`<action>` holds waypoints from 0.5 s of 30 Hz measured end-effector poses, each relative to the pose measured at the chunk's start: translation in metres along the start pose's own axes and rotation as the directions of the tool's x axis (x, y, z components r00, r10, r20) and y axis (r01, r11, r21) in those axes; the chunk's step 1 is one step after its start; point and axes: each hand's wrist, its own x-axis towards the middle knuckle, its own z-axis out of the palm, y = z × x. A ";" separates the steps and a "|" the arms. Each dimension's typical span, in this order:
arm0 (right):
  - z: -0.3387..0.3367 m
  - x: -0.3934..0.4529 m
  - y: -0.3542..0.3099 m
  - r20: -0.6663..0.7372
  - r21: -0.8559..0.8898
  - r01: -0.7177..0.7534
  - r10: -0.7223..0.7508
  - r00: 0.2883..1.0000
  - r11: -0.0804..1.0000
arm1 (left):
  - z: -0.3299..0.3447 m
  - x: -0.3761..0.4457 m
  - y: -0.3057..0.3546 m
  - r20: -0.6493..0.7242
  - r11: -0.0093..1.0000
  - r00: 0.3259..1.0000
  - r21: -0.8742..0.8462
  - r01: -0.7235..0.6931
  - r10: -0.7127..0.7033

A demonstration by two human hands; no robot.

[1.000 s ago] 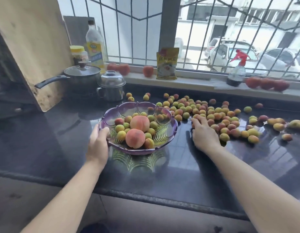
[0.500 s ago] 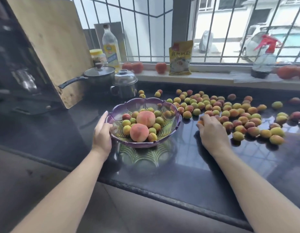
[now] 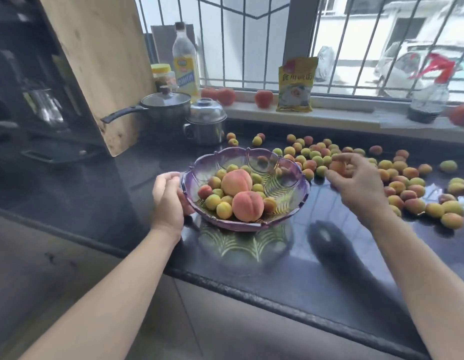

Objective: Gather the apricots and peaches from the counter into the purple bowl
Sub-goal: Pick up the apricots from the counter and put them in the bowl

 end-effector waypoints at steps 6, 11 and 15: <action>-0.011 -0.003 -0.100 0.532 -0.178 0.134 -0.019 0.847 0.975 | 0.002 0.011 -0.011 0.141 0.994 0.990 0.103 -0.022 0.007; 0.028 -0.002 -0.121 0.744 -0.584 0.477 0.198 0.638 0.657 | 0.000 0.017 -0.016 0.125 0.993 0.992 0.111 -0.039 0.025; 0.044 -0.003 -0.120 0.784 -0.596 0.571 0.254 0.566 0.565 | 0.001 0.019 -0.018 0.101 0.992 0.995 0.123 -0.035 0.022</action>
